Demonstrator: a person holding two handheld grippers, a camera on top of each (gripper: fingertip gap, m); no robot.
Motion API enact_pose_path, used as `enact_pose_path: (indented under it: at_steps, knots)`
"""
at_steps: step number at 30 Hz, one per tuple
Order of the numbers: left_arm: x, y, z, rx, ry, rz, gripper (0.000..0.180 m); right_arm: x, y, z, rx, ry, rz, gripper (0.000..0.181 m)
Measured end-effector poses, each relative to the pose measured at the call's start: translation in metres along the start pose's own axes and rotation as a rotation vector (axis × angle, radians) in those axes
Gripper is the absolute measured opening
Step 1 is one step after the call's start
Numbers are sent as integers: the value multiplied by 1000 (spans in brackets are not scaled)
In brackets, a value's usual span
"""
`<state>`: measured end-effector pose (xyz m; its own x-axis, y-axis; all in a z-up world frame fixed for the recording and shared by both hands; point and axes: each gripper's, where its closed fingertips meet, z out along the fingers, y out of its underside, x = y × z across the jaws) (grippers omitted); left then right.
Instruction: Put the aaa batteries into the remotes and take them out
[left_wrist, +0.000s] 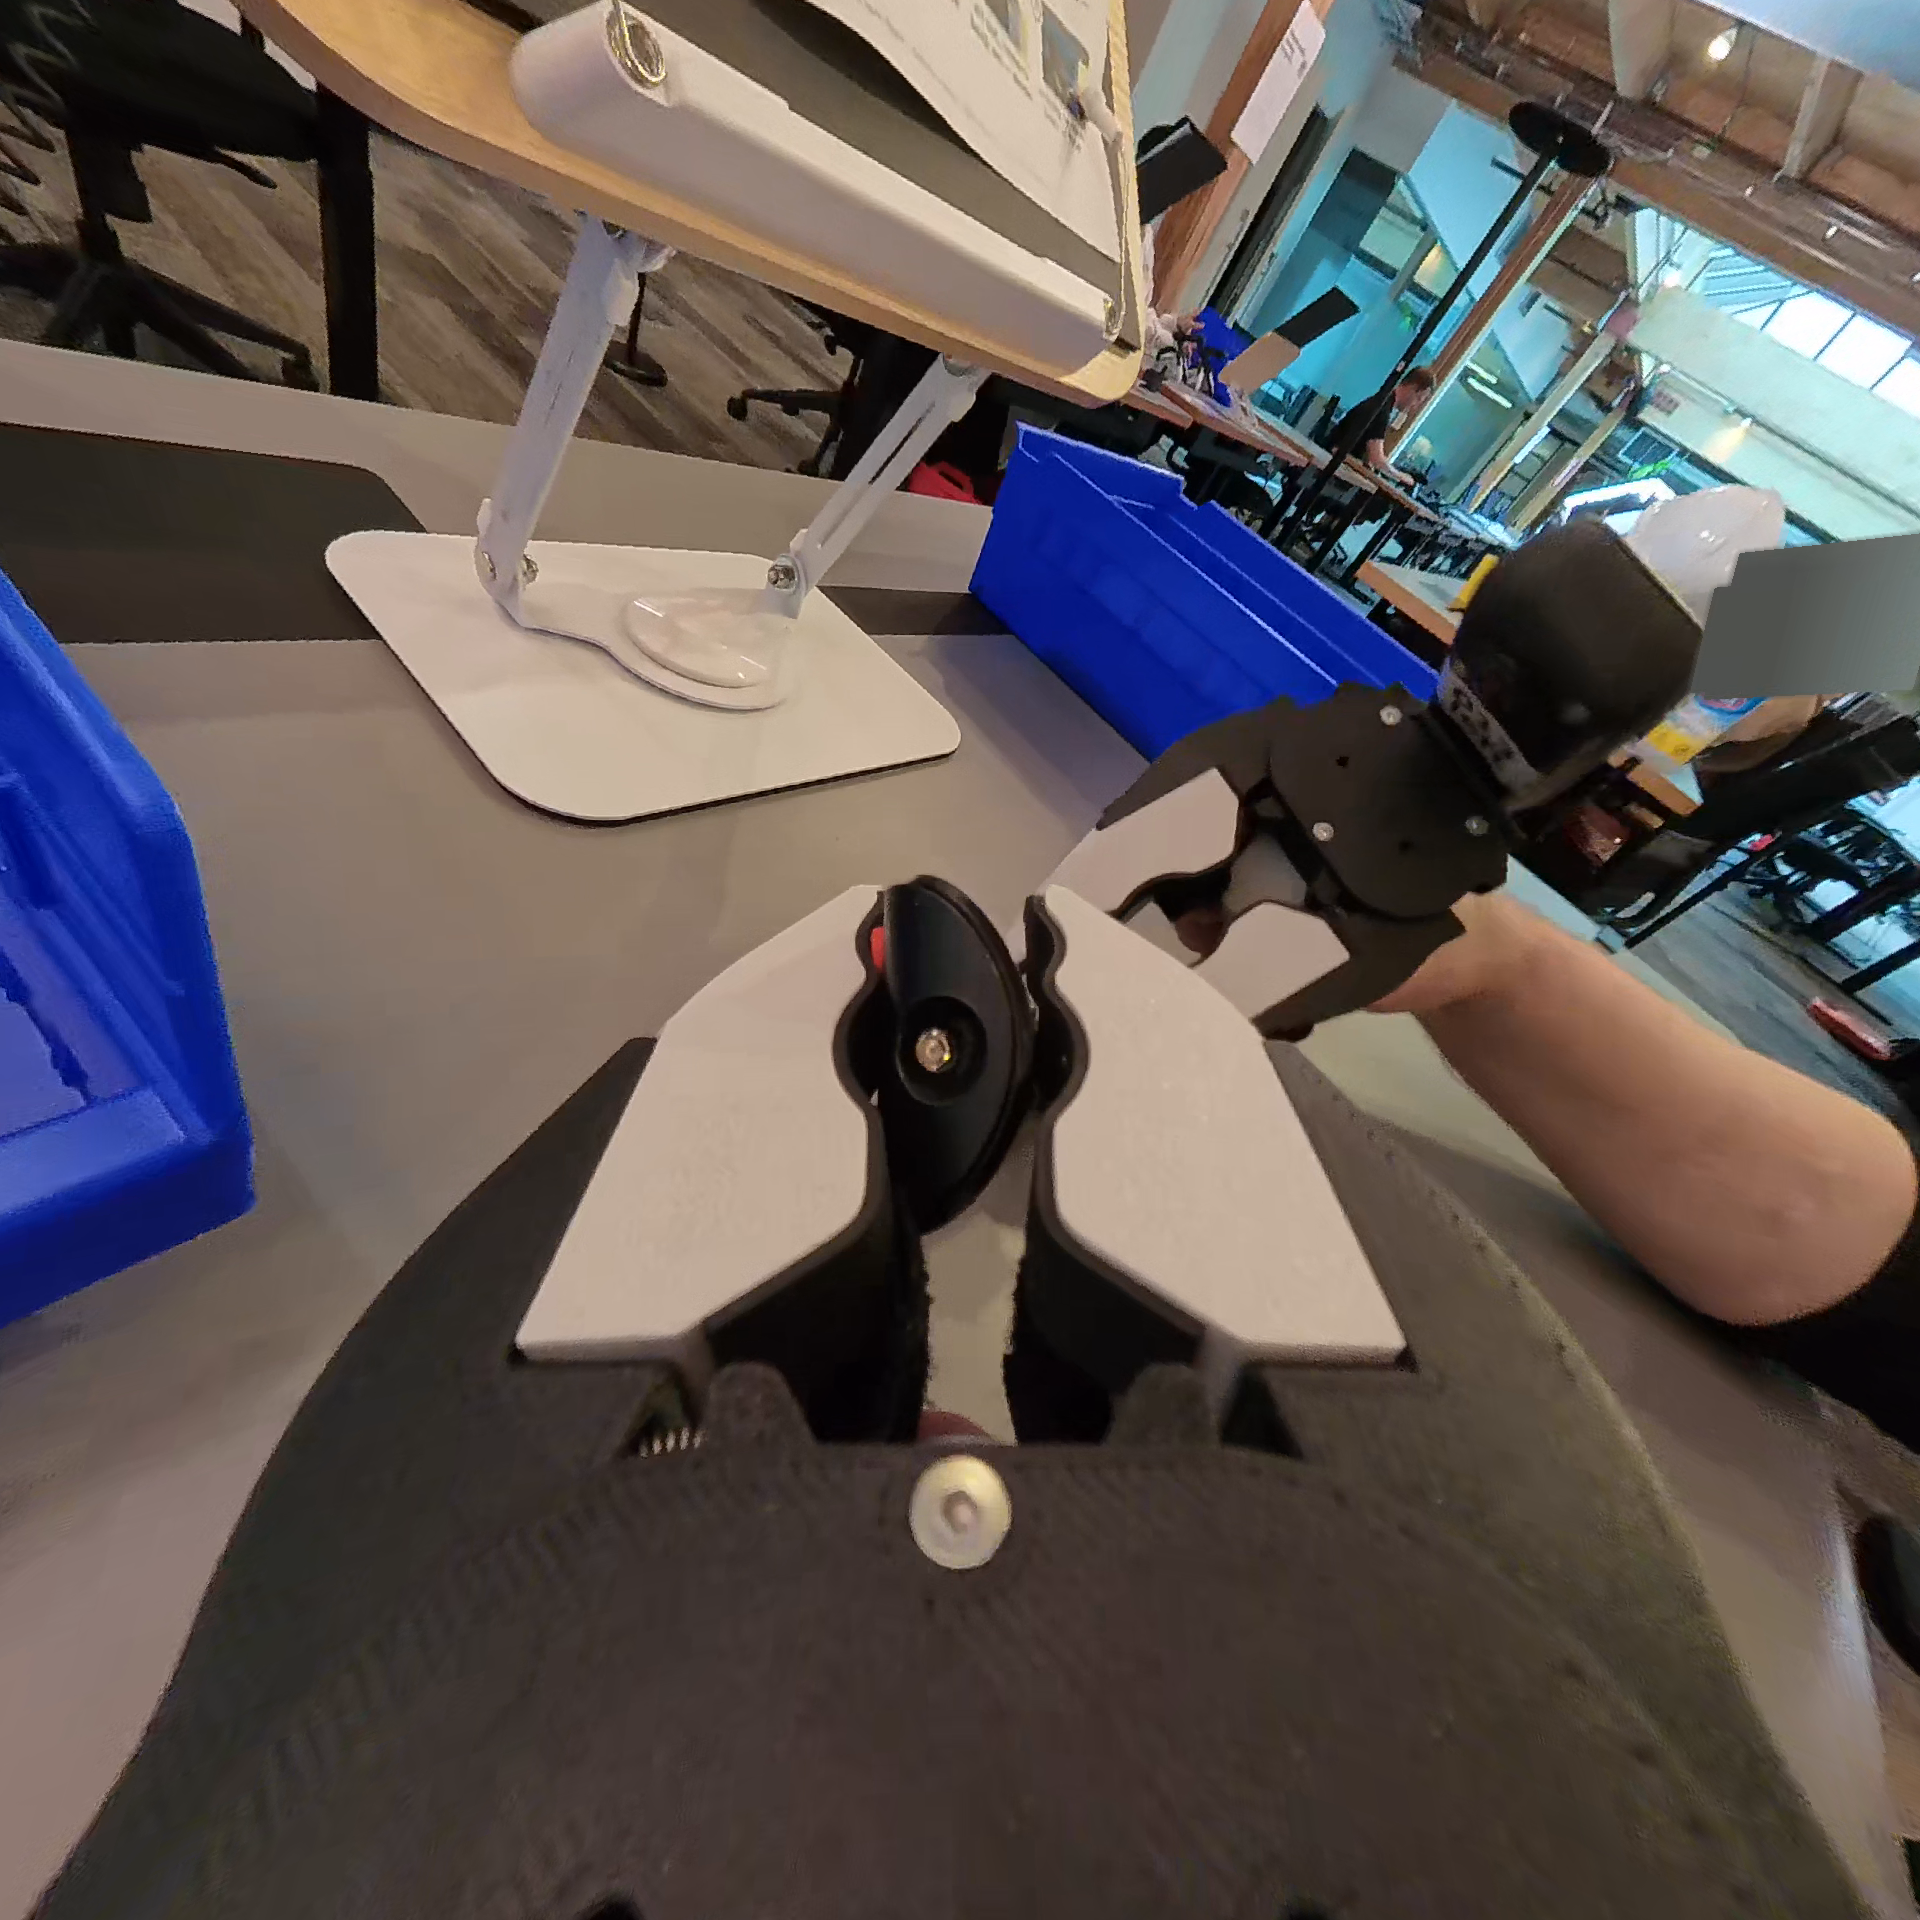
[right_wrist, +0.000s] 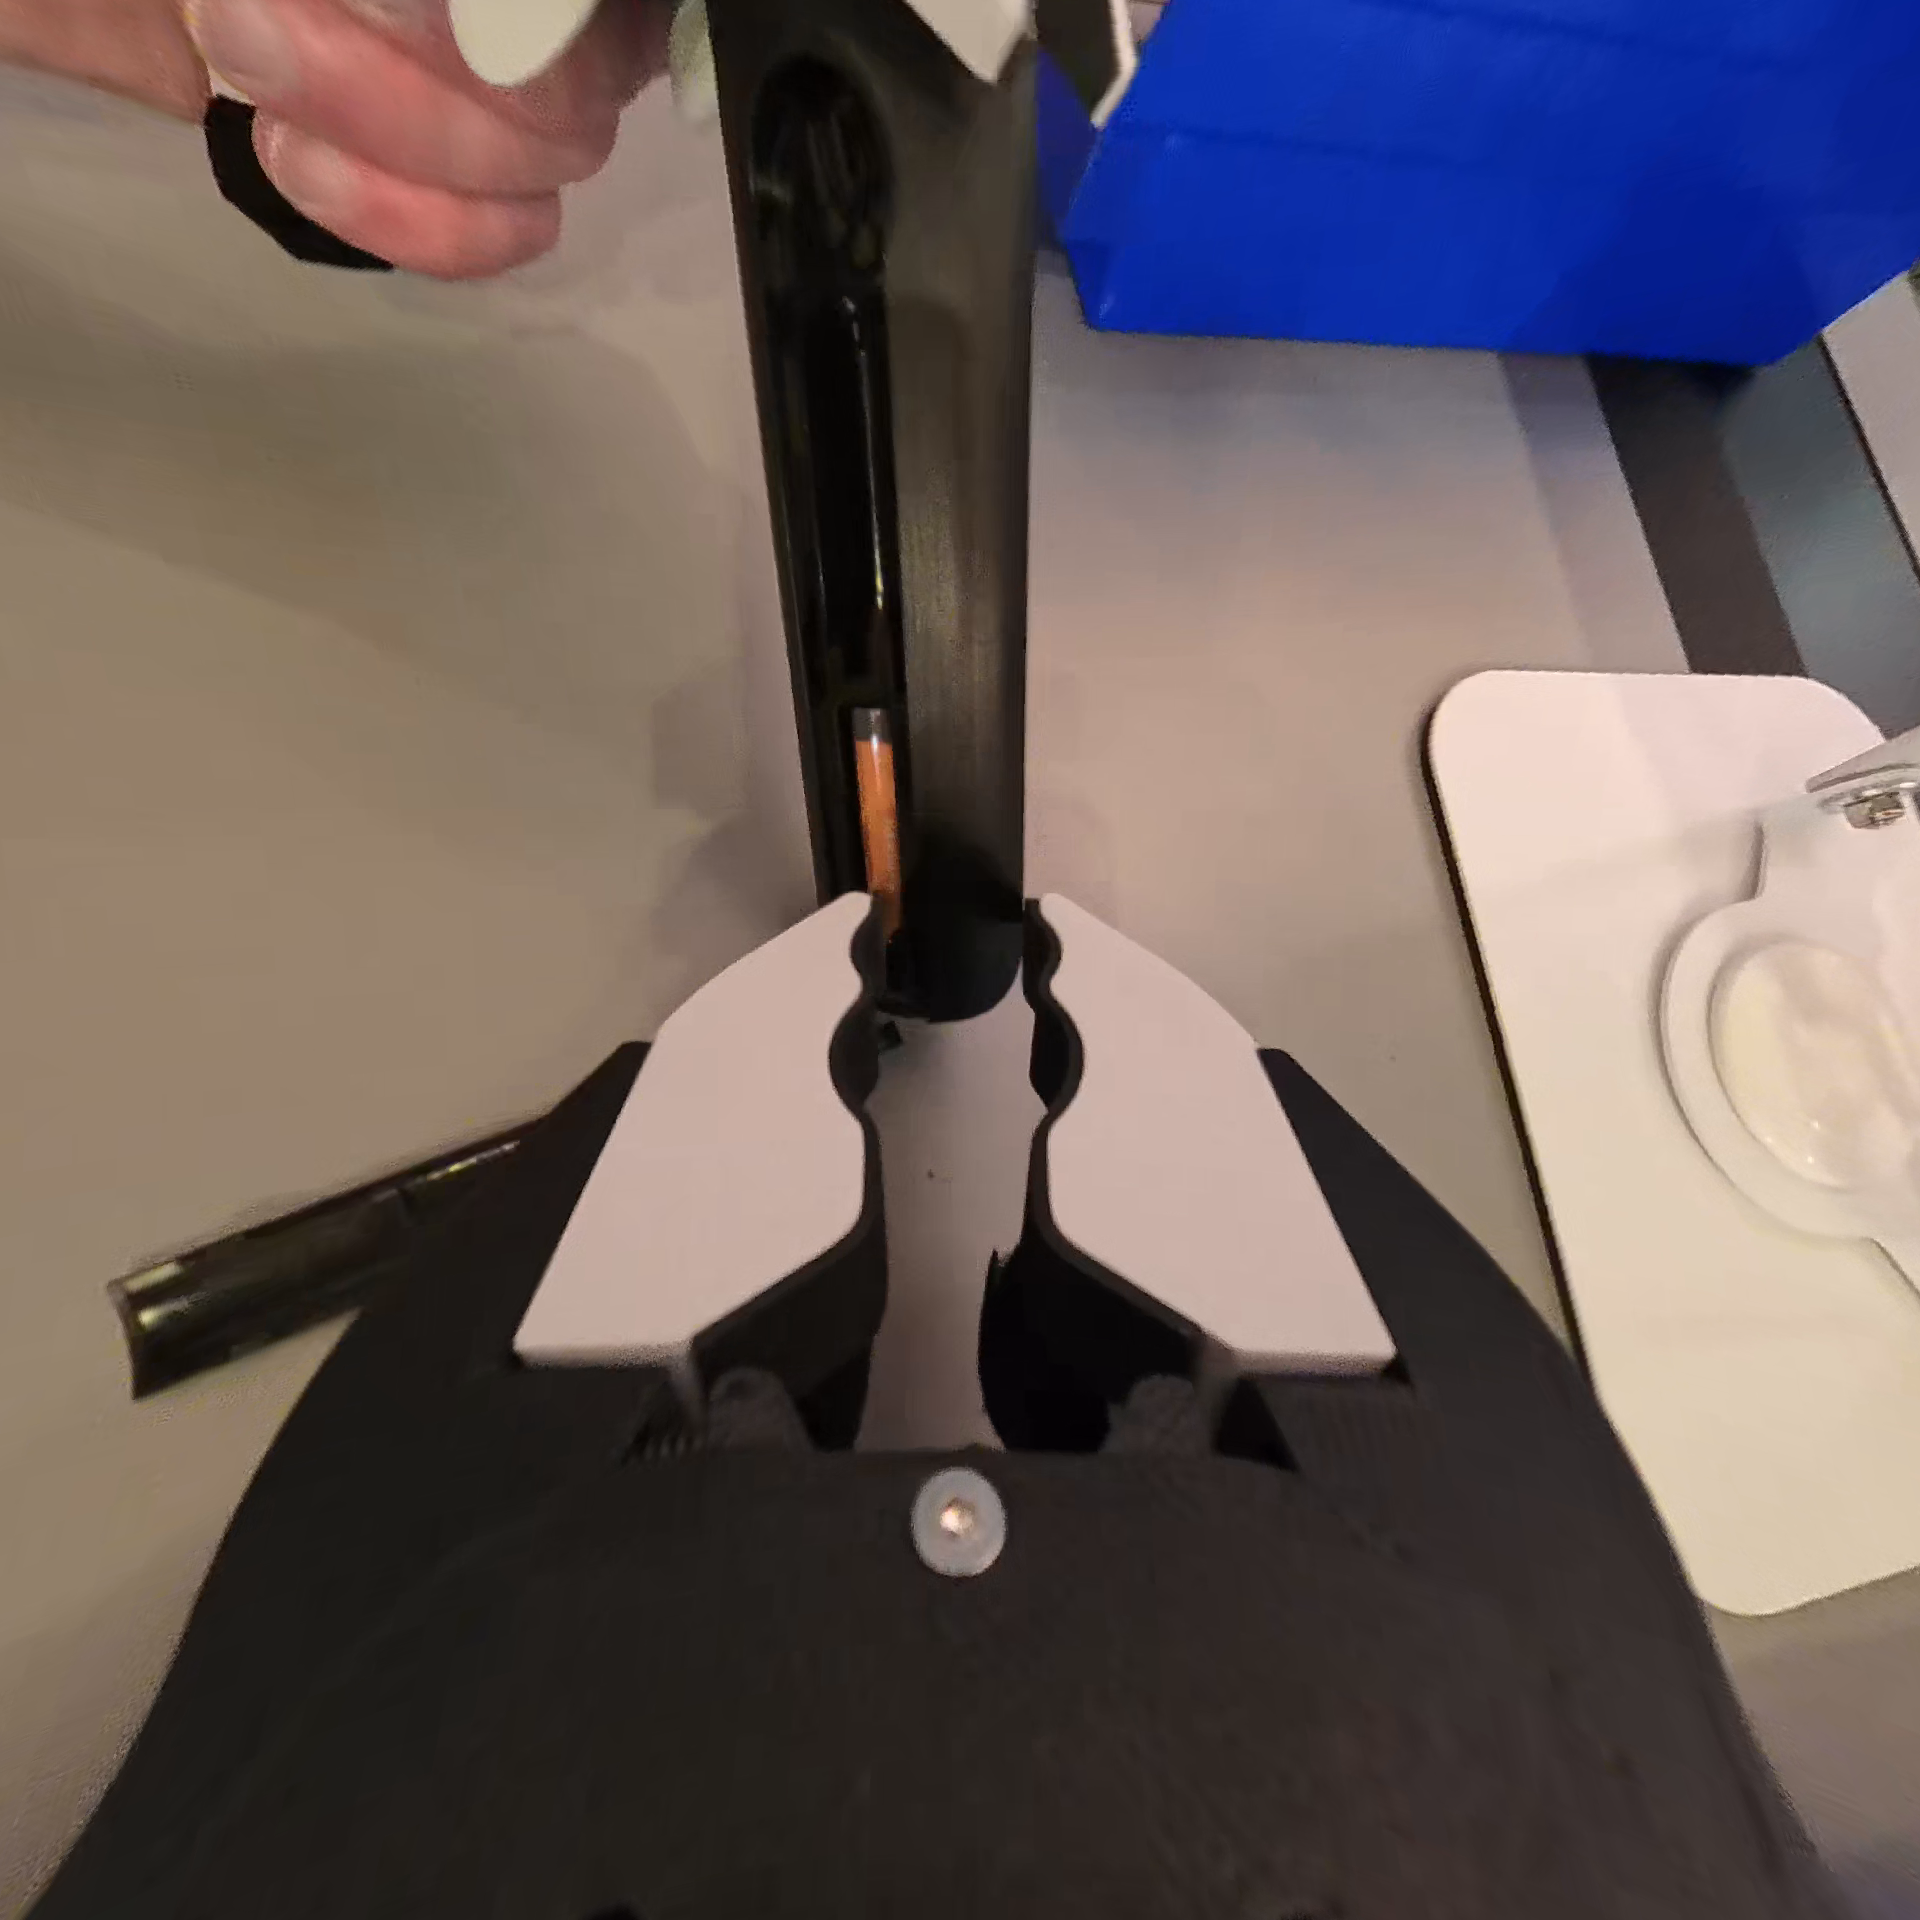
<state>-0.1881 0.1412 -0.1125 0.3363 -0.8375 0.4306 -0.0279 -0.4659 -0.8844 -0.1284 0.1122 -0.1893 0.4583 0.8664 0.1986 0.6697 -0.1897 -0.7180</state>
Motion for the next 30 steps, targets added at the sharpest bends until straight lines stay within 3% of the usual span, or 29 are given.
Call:
enact_pose_path:
  at_steps: [11,15,30]
  knots:
    - [-8,-1,11,-81,16,-23,25,19,2,3,32,-163,8,36]
    - [-9,-5,15,-99,11,-1,25,11,9,9,-6,-268,21,29]
    - [-11,-7,18,-93,8,7,25,15,7,10,43,-332,108,26]
